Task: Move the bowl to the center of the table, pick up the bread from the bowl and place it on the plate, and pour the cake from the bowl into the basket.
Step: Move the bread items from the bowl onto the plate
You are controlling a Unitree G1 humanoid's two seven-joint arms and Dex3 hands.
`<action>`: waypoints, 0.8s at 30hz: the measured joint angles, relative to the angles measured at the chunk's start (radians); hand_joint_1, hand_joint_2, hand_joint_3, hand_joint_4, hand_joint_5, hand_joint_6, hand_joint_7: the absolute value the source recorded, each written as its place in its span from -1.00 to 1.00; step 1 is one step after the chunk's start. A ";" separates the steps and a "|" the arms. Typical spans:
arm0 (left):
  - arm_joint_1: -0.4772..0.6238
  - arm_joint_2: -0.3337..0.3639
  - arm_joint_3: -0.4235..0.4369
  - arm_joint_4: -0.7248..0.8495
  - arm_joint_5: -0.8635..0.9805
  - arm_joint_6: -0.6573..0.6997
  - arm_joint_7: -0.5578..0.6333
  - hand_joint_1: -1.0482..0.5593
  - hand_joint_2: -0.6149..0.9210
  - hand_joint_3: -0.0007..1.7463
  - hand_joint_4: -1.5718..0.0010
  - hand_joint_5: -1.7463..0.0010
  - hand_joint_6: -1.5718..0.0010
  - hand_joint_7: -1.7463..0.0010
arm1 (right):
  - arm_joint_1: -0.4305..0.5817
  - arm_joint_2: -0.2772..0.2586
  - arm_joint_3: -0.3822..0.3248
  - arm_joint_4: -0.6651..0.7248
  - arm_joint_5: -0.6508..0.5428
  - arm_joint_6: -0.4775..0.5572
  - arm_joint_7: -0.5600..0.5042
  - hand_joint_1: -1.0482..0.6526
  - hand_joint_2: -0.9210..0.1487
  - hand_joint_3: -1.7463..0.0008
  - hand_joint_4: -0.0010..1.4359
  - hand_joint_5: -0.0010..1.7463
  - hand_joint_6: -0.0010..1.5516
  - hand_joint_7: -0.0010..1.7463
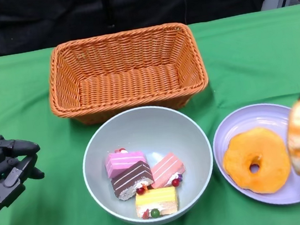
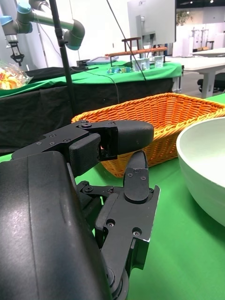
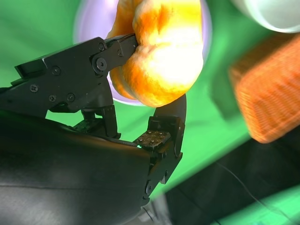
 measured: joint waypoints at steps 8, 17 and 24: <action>-0.006 0.000 0.006 0.004 -0.001 0.000 0.000 0.17 1.00 -0.63 0.03 -0.51 -0.19 0.14 | -0.037 -0.056 0.120 0.079 -0.046 0.043 0.018 0.09 -1.00 0.80 -0.13 0.71 -0.16 0.18; -0.003 0.000 0.013 0.001 -0.001 -0.001 0.000 0.16 1.00 -0.64 0.02 -0.51 -0.19 0.15 | -0.076 -0.012 0.203 0.173 -0.097 -0.014 -0.083 0.00 -1.00 0.78 -0.11 0.72 -0.17 0.15; 0.005 0.000 0.013 -0.004 0.000 -0.005 0.002 0.17 1.00 -0.65 0.01 -0.50 -0.20 0.17 | -0.124 0.028 0.246 0.268 -0.130 -0.061 -0.132 -0.03 -1.00 0.82 -0.04 0.60 -0.05 -0.08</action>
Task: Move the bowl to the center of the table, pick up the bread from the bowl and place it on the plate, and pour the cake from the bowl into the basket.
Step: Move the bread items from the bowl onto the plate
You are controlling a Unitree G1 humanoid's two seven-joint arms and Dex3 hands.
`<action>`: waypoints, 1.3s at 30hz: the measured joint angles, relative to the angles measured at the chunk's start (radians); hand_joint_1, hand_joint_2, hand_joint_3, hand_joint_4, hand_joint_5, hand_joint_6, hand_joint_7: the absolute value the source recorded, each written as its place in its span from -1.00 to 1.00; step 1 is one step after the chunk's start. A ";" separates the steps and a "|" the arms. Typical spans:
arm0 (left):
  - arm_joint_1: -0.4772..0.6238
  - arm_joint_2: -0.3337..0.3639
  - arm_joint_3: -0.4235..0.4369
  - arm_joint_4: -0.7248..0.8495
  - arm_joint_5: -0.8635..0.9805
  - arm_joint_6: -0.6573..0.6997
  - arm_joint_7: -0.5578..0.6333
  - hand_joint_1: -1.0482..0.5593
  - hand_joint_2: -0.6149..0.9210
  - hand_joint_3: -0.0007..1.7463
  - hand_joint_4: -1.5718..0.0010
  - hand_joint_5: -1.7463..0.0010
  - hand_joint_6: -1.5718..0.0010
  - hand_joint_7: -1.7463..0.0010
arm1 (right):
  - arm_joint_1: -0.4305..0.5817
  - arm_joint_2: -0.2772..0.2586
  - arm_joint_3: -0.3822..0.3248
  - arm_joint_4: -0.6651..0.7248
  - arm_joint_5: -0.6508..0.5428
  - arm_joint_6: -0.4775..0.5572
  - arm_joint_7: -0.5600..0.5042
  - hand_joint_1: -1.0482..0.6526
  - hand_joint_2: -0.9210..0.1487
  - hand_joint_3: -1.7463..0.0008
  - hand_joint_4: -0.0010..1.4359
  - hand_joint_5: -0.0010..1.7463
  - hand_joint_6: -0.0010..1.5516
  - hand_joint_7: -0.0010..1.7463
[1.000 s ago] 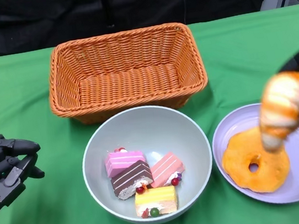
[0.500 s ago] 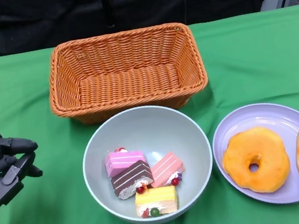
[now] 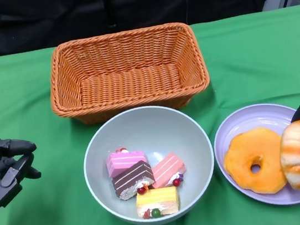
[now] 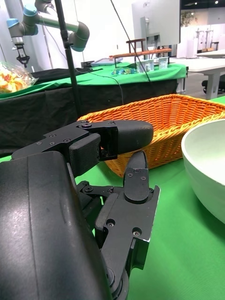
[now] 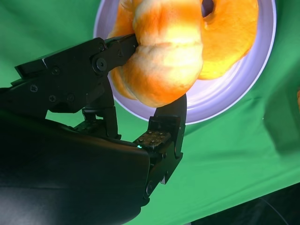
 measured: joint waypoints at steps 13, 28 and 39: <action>0.004 0.000 0.001 -0.007 0.000 -0.001 0.003 0.19 1.00 -0.65 0.00 -0.48 -0.22 0.19 | -0.006 -0.014 0.099 -0.026 -0.108 -0.028 0.032 -0.31 -1.00 0.91 -0.55 -0.94 -0.76 -0.99; 0.003 0.002 0.001 -0.007 0.002 -0.001 0.003 0.18 1.00 -0.65 0.02 -0.48 -0.21 0.20 | 0.019 -0.018 0.117 -0.185 -0.201 0.065 0.084 -0.53 -1.00 0.87 -0.90 -1.00 -1.00 -1.00; 0.003 0.004 0.001 -0.006 0.000 0.002 0.003 0.19 1.00 -0.64 0.00 -0.49 -0.22 0.20 | -0.003 -0.079 0.081 -0.271 -0.167 0.105 0.261 -0.55 -0.99 0.95 -0.80 -0.95 -0.99 -1.00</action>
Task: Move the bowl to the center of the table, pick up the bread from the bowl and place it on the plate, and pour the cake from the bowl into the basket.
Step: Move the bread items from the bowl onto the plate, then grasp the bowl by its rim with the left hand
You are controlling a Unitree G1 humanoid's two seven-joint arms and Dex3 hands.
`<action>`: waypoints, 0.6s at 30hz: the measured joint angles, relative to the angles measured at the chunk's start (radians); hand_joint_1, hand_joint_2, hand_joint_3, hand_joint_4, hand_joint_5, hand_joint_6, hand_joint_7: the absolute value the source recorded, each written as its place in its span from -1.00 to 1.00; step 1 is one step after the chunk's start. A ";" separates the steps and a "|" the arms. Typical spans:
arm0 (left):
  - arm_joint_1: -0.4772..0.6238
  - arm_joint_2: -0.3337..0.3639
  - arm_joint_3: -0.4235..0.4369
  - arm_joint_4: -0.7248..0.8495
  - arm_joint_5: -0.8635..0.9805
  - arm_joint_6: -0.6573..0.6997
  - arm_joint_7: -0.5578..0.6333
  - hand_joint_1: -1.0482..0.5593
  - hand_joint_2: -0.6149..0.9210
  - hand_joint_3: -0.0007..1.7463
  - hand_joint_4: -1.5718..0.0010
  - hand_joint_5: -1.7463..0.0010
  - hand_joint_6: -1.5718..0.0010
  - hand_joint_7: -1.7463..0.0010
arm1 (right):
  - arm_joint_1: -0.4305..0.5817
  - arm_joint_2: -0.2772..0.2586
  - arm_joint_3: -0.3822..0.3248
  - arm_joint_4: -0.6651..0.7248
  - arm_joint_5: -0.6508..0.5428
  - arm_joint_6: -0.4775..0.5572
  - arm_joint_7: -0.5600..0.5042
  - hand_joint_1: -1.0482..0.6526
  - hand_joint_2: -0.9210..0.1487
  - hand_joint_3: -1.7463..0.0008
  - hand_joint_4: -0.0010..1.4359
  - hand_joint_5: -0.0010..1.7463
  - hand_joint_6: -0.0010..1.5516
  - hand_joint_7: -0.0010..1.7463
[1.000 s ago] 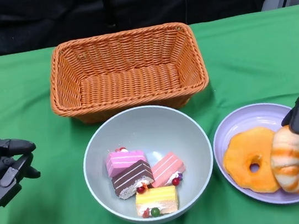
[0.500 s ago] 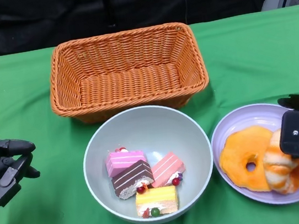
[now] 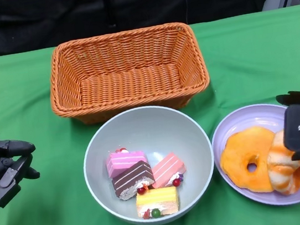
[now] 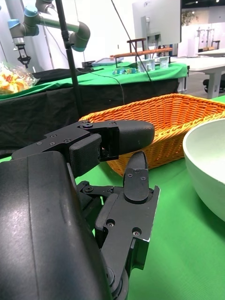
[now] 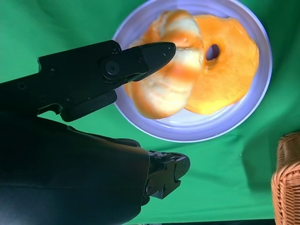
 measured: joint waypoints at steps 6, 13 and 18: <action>0.000 0.000 0.000 0.003 0.000 0.000 0.000 0.16 1.00 -0.65 0.00 -0.49 -0.23 0.19 | -0.017 -0.077 -0.020 -0.046 0.013 0.006 0.094 -0.57 -1.00 0.96 -0.70 -0.93 -0.92 -0.97; -0.001 0.000 0.000 0.002 0.000 0.006 0.000 0.17 1.00 -0.65 0.01 -0.49 -0.23 0.19 | -0.007 -0.086 -0.116 -0.148 0.069 0.052 0.107 -0.64 -1.00 0.90 -0.47 -0.86 -0.84 -0.96; -0.002 0.000 0.000 0.002 0.000 0.006 0.000 0.18 1.00 -0.65 0.00 -0.48 -0.22 0.20 | 0.050 -0.007 -0.214 -0.204 0.175 0.083 0.044 -0.35 -1.00 0.90 -0.32 -0.83 -0.65 -0.91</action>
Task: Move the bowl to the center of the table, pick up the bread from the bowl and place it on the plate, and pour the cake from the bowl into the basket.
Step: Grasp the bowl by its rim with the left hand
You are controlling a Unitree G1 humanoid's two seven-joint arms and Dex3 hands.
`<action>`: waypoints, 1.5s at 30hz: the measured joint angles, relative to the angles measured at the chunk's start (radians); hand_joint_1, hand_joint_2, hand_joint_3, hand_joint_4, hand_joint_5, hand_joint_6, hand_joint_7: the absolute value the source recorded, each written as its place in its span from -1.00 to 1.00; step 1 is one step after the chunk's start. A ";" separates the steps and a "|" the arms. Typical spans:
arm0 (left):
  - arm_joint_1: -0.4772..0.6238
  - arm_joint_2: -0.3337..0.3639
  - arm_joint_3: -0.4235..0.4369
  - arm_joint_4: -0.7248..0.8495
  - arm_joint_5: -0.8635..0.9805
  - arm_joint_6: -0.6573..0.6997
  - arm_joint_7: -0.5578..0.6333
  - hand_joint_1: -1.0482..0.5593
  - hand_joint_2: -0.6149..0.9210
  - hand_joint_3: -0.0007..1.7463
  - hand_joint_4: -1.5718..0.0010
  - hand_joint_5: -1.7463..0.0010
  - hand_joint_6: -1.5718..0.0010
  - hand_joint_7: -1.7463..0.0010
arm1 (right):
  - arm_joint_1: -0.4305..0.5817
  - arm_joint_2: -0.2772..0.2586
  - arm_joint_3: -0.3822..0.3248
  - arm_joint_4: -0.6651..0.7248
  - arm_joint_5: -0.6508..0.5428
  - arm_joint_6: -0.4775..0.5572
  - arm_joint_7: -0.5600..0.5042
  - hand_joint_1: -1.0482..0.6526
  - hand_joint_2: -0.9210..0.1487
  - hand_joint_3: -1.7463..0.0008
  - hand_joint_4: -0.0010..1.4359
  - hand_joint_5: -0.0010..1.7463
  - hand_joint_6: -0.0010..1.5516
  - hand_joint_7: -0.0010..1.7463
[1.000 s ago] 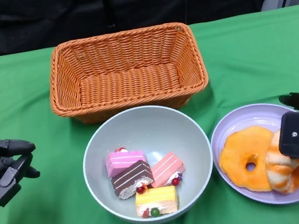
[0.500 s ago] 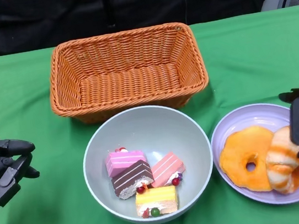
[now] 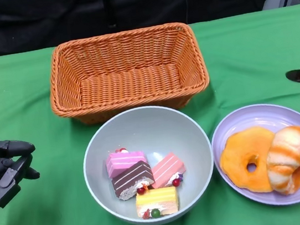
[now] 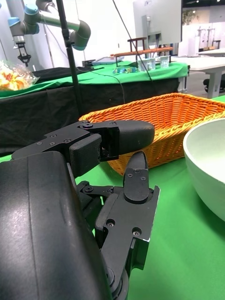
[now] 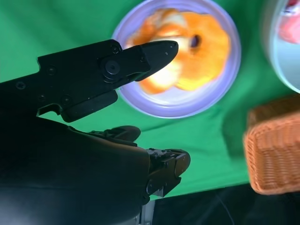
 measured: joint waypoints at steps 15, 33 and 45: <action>-0.001 0.007 -0.002 0.004 0.000 -0.048 -0.044 0.14 1.00 -0.75 -0.02 -0.08 -0.23 0.55 | 0.263 0.582 -0.168 0.018 0.408 -0.451 -0.409 0.22 -0.69 0.28 -0.06 0.31 -0.08 -0.10; -0.003 0.200 -0.193 0.016 0.213 -0.685 -0.306 -0.69 1.00 -0.93 0.61 0.98 0.63 0.98 | 0.406 0.678 -0.098 0.115 0.526 -0.642 -0.527 0.18 -0.78 0.18 -0.27 0.93 -0.36 0.61; -0.119 0.202 -0.237 0.165 0.346 -1.119 -0.129 -0.46 1.00 -0.99 -0.01 0.96 0.14 1.00 | 0.424 0.697 -0.085 0.097 0.580 -0.603 -0.582 0.15 -0.89 0.28 -0.29 0.96 -0.38 0.63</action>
